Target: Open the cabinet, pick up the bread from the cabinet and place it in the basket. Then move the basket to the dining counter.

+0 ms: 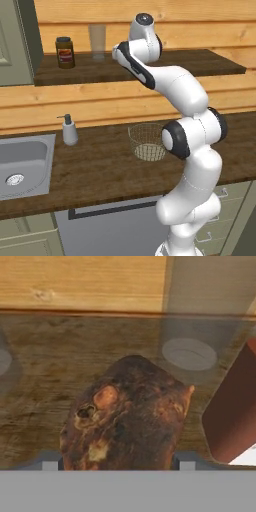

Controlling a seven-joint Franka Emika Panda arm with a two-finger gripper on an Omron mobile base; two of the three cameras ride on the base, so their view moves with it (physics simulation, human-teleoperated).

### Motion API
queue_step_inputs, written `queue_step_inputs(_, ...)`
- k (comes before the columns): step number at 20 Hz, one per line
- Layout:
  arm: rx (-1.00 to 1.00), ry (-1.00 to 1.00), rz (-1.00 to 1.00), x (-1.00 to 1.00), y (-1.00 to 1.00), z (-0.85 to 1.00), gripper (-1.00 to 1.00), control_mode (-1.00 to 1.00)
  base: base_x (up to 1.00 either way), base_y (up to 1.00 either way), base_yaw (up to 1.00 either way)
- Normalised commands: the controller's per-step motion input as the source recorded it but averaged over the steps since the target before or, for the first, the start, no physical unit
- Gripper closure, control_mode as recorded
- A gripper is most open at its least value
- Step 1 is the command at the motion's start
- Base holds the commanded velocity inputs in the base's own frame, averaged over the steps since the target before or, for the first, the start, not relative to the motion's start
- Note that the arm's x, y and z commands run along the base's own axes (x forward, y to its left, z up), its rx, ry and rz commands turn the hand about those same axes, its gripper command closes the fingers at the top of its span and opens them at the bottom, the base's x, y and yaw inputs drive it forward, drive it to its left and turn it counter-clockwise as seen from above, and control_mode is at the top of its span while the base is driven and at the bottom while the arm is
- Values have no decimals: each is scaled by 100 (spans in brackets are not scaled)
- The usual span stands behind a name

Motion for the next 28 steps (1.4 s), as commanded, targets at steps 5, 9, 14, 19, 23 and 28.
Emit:
queue_step_inputs(5, 0, -15, 0, -53, 6, -1, 100, -100, 0, 0, 0)
queue_step_inputs(9, 0, -6, -1, -99, 0, 17, 100, -100, 0, 0, 0)
queue_step_inputs(14, 1, 20, -4, -100, 0, 17, 100, -100, 0, 0, 0)
queue_step_inputs(19, 0, 18, -2, -100, -5, 20, 100, -100, 0, 0, 0)
queue_step_inputs(23, 0, 12, -1, -100, -15, 19, 100, -100, 0, 0, 0)
queue_step_inputs(28, 1, 10, -1, -100, -35, 1, 100, -100, 0, 0, 0)
